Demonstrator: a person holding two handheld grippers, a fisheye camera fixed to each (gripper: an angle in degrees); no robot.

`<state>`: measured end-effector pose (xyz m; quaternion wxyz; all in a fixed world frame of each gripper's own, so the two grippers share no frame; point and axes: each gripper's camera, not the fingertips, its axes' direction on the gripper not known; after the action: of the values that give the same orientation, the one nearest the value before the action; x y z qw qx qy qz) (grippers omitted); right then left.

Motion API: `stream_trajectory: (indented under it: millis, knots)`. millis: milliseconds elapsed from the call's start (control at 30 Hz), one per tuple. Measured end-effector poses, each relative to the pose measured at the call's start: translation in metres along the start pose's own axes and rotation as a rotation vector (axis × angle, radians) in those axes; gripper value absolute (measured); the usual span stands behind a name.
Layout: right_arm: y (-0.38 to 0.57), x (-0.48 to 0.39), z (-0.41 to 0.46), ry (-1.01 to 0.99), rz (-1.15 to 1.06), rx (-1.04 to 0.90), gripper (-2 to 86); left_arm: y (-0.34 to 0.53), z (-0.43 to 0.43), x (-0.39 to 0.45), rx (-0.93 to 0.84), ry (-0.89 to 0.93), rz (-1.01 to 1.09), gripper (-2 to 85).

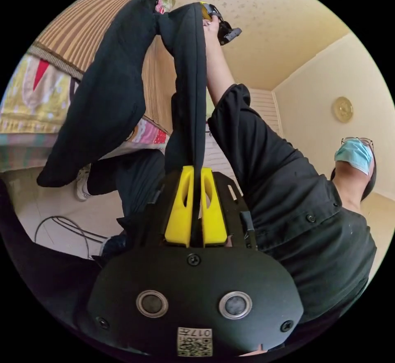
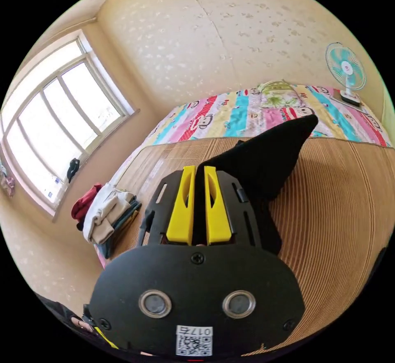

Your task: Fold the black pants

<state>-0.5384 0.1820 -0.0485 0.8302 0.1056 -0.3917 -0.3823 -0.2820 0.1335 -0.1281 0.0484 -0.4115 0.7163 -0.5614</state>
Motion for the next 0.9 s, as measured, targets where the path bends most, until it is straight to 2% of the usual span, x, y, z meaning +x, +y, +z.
stream_trajectory:
  millis: [100,167,233,367,567,700,833,900]
  knots:
    - [0.014,-0.01,0.036,0.045,0.011,-0.125,6.4,0.017,-0.028,-0.01,0.015,-0.185,-0.099,7.0]
    - [0.039,-0.016,0.028,0.044,-0.001,-0.13,7.3,0.026,-0.043,-0.011,-0.006,-0.381,-0.156,12.8]
    - [0.093,-0.025,0.006,0.02,-0.068,-0.168,8.0,0.029,-0.052,-0.005,-0.002,-0.479,-0.124,13.4]
    - [0.199,-0.022,-0.035,0.058,-0.049,-0.235,8.7,0.015,-0.064,0.001,0.058,-0.544,-0.035,12.6]
    - [0.345,-0.015,-0.078,-0.131,0.111,-0.212,9.9,-0.039,-0.034,-0.004,-0.009,-0.728,0.077,11.0]
    - [0.362,-0.024,-0.104,-0.163,0.12,-0.156,4.4,-0.053,-0.009,-0.014,-0.106,-0.696,0.031,4.9]
    - [0.367,-0.022,-0.162,-0.158,0.092,-0.034,3.5,-0.021,-0.004,0.022,-0.078,-0.538,0.268,3.5]
    - [0.379,-0.012,-0.16,-0.15,0.07,-0.105,3.7,-0.011,-0.005,0.01,-0.087,-0.551,0.212,3.7]
